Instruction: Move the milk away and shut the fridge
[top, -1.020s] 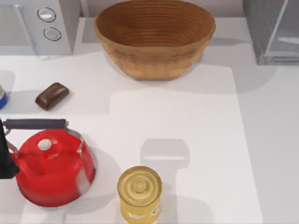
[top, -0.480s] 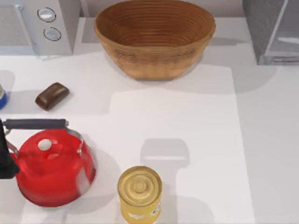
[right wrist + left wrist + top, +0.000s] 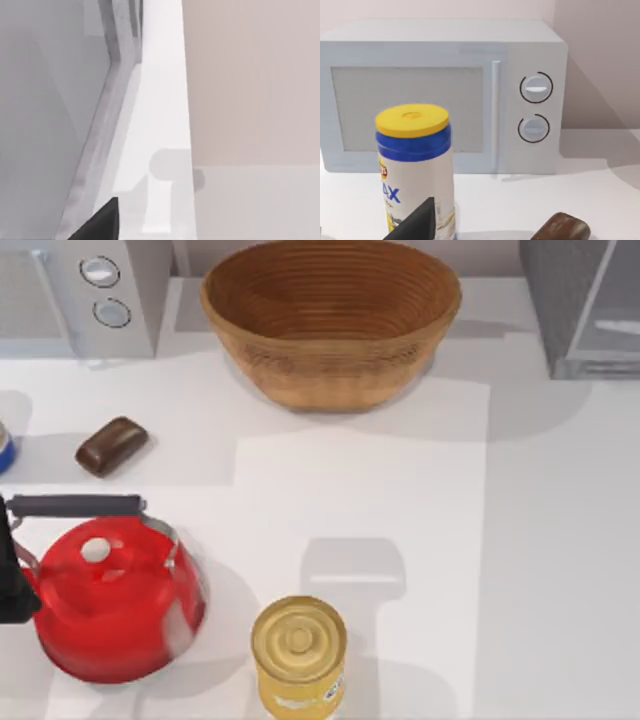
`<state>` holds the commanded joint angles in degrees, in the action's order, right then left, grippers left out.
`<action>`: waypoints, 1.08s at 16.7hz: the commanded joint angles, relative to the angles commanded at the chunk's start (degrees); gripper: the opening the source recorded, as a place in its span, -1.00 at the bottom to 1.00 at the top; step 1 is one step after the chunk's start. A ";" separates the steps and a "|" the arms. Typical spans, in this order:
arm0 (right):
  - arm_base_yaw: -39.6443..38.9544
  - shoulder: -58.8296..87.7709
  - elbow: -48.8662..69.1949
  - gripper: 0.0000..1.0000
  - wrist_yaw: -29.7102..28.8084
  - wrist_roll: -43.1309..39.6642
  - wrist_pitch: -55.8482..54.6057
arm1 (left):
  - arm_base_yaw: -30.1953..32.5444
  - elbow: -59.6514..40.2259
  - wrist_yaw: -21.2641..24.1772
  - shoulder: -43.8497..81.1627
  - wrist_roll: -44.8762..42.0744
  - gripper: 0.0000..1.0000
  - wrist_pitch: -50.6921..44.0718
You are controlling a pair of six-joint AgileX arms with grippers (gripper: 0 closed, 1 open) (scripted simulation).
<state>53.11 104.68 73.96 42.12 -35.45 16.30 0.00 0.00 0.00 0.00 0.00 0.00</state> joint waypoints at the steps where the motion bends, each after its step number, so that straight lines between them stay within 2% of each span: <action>1: 0.00 0.00 0.00 1.00 0.00 0.00 0.00 | 0.00 0.00 0.00 0.00 0.00 1.00 0.00; 4: 1.94 0.02 -3.22 1.00 0.22 -0.50 -1.62 | 0.00 0.00 0.00 0.00 0.00 1.00 0.00; 8: -4.22 -1.38 -4.42 1.00 -3.46 2.68 -4.25 | 0.00 0.00 0.00 0.00 0.00 1.00 0.00; 12: -17.33 -4.55 -7.55 1.00 -12.59 10.49 -9.54 | 0.00 0.00 0.00 0.00 0.00 1.00 0.00; 18: -40.26 -9.54 -15.58 1.00 -30.11 26.73 -17.51 | 0.00 0.00 0.00 0.00 0.00 1.00 0.00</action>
<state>12.85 95.14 58.38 12.01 -8.72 -1.21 0.00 0.00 0.00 0.00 0.00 0.00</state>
